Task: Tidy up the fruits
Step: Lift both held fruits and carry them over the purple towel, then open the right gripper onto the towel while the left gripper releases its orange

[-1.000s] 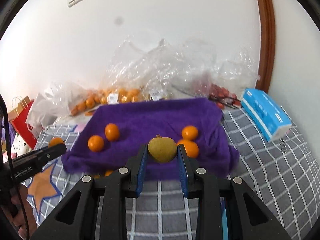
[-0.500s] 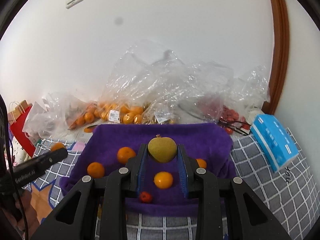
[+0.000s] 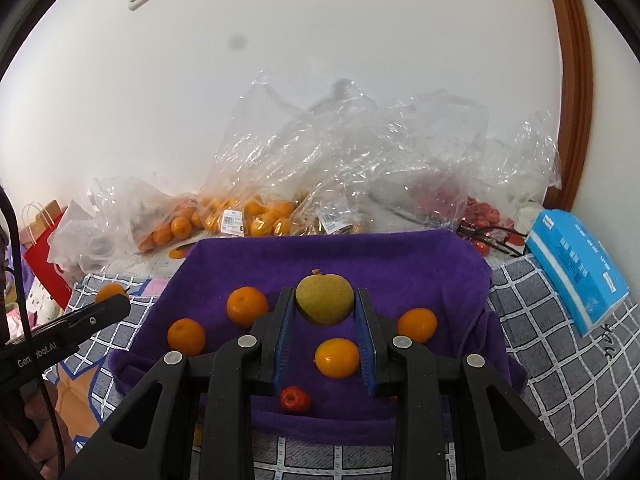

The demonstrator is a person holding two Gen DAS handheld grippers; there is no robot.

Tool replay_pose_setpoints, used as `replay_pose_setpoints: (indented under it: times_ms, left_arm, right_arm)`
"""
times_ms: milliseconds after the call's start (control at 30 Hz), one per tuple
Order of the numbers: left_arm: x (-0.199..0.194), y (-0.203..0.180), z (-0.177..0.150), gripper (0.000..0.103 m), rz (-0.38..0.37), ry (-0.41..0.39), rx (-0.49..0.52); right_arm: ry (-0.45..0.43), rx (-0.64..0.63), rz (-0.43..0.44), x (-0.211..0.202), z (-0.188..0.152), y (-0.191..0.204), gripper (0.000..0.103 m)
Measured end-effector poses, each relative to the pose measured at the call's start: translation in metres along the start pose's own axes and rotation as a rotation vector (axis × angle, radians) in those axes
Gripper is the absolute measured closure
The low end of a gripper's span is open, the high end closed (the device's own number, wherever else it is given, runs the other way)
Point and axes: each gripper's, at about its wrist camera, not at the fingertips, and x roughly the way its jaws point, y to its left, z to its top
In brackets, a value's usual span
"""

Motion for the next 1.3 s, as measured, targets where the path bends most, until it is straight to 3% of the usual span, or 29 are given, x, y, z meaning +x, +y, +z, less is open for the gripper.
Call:
replay_pose_setpoints:
  times_ms: [267, 567, 767, 933, 1200, 1300]
  left_arm:
    - [0.012, 0.001, -0.008, 0.072, -0.036, 0.014, -0.003]
    - [0.015, 0.014, -0.003, 0.072, -0.001, 0.002, -0.054]
    - [0.011, 0.019, -0.003, 0.072, -0.04, -0.012, -0.083]
    - [0.009, 0.023, -0.005, 0.072, -0.051, -0.039, -0.09]
    - [0.017, 0.006, -0.011, 0.072, -0.106, -0.003, -0.054]
    - [0.017, 0.002, -0.015, 0.072, -0.095, -0.008, -0.038]
  right_arm:
    - [0.017, 0.059, -0.003, 0.01, -0.008, -0.02, 0.074]
    - [0.011, 0.037, -0.052, 0.013, -0.012, -0.028, 0.074]
    - [0.017, 0.029, -0.037, 0.017, -0.015, -0.03, 0.074]
    - [0.042, 0.019, -0.027, 0.018, -0.017, -0.028, 0.074]
    - [0.127, -0.075, -0.031, 0.027, -0.021, -0.012, 0.074]
    - [0.141, -0.094, -0.013, 0.027, -0.025, -0.008, 0.074]
